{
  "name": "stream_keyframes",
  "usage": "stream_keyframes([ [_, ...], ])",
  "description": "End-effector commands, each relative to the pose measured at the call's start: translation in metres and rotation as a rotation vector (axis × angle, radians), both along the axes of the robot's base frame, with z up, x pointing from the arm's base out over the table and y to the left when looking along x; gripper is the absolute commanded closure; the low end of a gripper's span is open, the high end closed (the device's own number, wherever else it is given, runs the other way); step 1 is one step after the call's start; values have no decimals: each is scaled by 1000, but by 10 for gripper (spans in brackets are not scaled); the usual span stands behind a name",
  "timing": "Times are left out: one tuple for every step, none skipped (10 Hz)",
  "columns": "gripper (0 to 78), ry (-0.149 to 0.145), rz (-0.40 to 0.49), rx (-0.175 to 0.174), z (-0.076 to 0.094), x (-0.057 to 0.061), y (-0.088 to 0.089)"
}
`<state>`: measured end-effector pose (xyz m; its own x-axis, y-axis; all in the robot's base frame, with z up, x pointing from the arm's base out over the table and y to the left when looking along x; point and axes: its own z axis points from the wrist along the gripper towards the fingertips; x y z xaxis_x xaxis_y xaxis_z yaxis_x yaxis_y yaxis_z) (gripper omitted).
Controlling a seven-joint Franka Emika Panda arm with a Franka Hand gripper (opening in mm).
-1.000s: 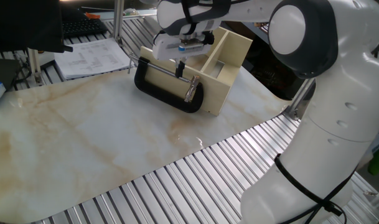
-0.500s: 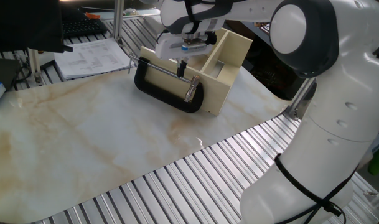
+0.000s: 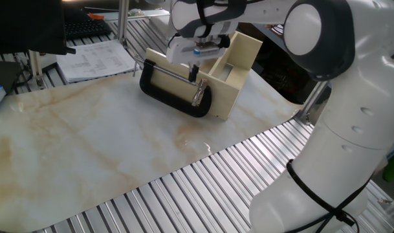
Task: Turn on the water tap
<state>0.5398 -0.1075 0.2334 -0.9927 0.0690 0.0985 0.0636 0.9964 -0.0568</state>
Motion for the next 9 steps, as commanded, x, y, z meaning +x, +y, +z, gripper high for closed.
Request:
stream_keyframes([
  [776,17,13,-18,5,-7,-5],
  [776,20,20,-23,7,-9,-12],
  [776,20,26,-33,4,-11,-16],
  [776,19,26,-33,2,-12,-18],
  [776,18,20,-33,1,-13,-18],
  [776,21,21,-41,1,-13,-19],
  [776,23,28,-40,0,-14,-23],
  [776,22,31,-33,0,-15,-26],
  [776,22,34,-35,-1,-14,-27],
])
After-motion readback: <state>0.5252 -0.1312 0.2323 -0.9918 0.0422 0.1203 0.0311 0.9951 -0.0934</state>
